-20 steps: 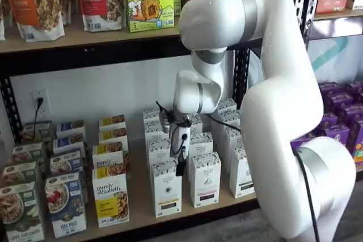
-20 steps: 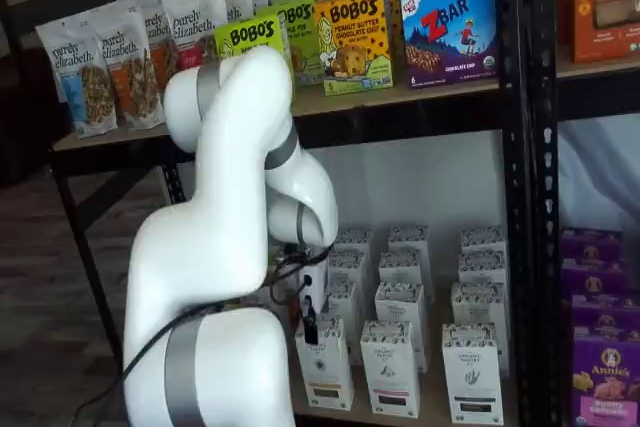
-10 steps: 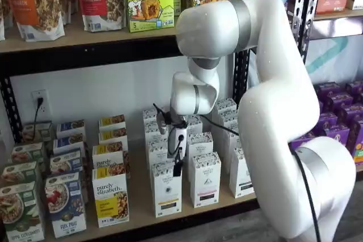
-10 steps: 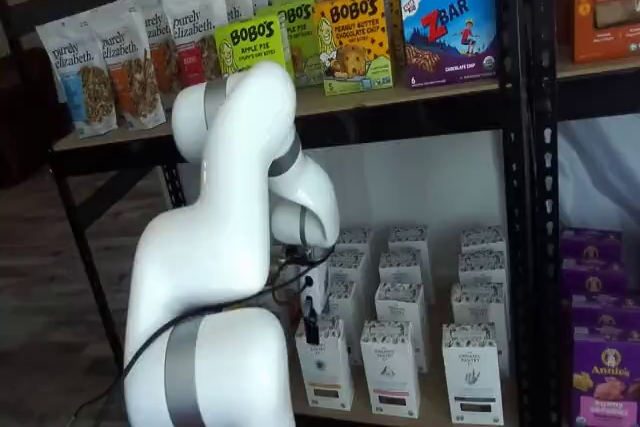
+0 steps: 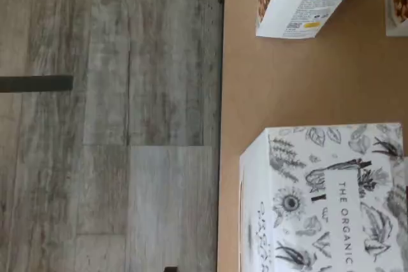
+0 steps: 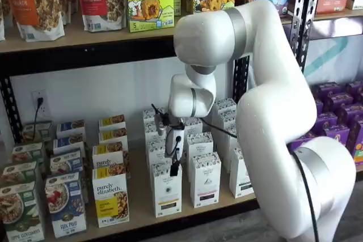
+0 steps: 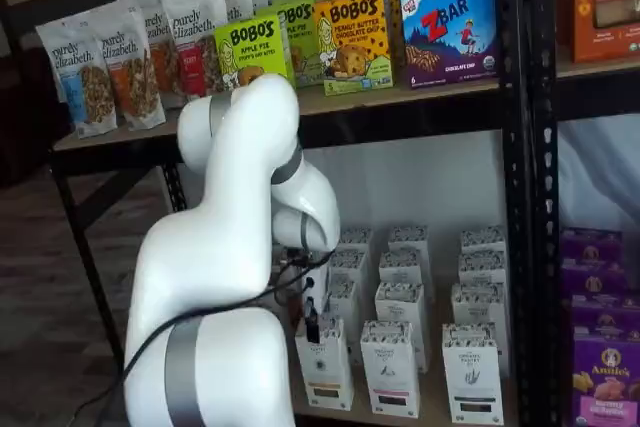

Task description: Pick up the white box with a yellow strip in the middle, on the bottom shelf, the fourth box from the left

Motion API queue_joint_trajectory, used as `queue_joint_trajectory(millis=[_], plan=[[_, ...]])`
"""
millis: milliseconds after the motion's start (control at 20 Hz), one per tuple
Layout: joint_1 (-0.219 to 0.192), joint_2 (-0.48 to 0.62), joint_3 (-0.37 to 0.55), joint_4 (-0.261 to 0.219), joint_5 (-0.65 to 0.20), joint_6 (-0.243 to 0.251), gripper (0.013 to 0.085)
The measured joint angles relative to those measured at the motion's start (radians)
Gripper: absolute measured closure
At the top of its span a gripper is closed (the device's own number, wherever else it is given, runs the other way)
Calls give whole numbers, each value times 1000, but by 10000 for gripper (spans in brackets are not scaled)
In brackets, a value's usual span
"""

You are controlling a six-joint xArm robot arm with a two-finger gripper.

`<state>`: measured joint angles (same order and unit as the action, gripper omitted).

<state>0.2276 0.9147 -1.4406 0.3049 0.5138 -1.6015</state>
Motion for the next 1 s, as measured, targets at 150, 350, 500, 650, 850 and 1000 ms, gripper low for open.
queue_joint_trajectory(millis=[150,350,500,650,850,1000], plan=[[3,20,-17,28,-12,-22,130],[5,44,-43,33,-21,-24,130],[6,60,-63,9,-23,-2,130],[4,83,-89,-59,-17,56,130],[-2,113,-129,-128,8,111,130],[-5,130,-153,-144,26,123,130]])
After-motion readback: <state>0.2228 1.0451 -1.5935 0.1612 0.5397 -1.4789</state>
